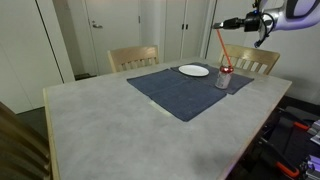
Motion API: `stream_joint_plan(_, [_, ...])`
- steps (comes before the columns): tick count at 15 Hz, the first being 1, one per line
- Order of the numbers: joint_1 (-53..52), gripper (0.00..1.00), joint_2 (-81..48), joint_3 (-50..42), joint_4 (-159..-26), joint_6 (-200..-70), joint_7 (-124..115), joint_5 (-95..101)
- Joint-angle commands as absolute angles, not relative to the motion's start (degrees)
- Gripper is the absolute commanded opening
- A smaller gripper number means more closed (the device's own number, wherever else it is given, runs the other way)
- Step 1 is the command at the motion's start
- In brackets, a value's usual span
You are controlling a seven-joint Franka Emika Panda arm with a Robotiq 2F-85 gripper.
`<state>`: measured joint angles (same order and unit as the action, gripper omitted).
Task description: Pick up the straw on the table and put it inside the can.
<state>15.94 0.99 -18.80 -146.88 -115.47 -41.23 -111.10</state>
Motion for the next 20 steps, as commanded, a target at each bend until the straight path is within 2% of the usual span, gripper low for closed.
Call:
stream_joint_plan(1, [17.20, 0.02, -0.95, -19.01, -147.35, -111.00, -37.45, -113.57])
stream_joint_plan(12, [17.38, 0.02, -7.64, -18.77, -143.15, -105.69, -35.44, -117.22])
stream_joint_plan(20, [17.46, 0.02, -12.54, -18.52, -140.73, -106.36, -36.27, -115.80])
